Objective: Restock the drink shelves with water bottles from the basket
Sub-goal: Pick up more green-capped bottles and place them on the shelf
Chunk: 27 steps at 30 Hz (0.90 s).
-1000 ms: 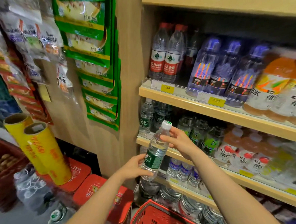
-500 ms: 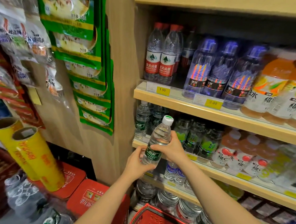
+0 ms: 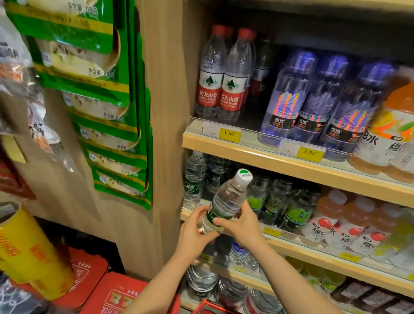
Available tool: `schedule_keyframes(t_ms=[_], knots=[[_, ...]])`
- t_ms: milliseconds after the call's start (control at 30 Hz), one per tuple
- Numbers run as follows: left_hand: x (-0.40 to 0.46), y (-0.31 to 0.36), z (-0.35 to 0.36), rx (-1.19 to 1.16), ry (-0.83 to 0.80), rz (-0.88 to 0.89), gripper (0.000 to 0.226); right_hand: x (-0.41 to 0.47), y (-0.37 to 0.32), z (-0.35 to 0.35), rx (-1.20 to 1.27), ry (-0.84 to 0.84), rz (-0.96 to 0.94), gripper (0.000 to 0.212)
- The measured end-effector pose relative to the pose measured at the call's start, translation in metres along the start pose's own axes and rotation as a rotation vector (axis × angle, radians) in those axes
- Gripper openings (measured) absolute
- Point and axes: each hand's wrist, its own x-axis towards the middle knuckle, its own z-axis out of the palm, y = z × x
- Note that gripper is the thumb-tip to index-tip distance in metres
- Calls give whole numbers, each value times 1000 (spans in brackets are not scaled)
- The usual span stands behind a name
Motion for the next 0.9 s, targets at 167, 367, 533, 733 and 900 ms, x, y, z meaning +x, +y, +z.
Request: schedule_keyframes(t_ms=[167,367,533,733,900], knots=[[47,-24,-4,96,-5,-11,74,50,17,9,-131,107,-105,64],[79,-63,6,328,-73,91,66,97,57,31,-282,268,26,36],[84,-89,6,465,-86,182,59,121,69,44,-364,372,176,45],[84,-85,11,491,17,219,43,131,76,55,-309,471,216,82],[94,-62,27,408,11,177,46,102,73,45,-333,313,178,71]])
